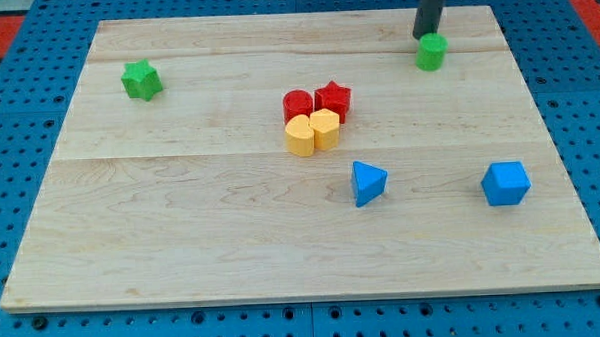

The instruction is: Slide the green circle towards the center of the board

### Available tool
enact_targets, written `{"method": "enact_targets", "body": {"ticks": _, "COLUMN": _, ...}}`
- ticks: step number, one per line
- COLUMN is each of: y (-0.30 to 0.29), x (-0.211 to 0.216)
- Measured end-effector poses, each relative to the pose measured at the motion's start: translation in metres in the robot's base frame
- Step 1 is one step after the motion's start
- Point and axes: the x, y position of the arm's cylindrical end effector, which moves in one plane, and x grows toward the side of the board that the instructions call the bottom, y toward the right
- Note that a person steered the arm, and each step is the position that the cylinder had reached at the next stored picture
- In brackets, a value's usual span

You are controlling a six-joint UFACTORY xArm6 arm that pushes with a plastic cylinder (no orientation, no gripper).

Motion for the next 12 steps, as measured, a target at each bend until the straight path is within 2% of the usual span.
{"method": "enact_targets", "body": {"ticks": 3, "y": 0.006, "x": 0.067}}
{"method": "enact_targets", "body": {"ticks": 4, "y": 0.016, "x": 0.064}}
{"method": "enact_targets", "body": {"ticks": 5, "y": 0.044, "x": 0.073}}
{"method": "enact_targets", "body": {"ticks": 6, "y": 0.047, "x": 0.090}}
{"method": "enact_targets", "body": {"ticks": 7, "y": 0.032, "x": 0.110}}
{"method": "enact_targets", "body": {"ticks": 10, "y": -0.044, "x": 0.110}}
{"method": "enact_targets", "body": {"ticks": 12, "y": -0.041, "x": 0.140}}
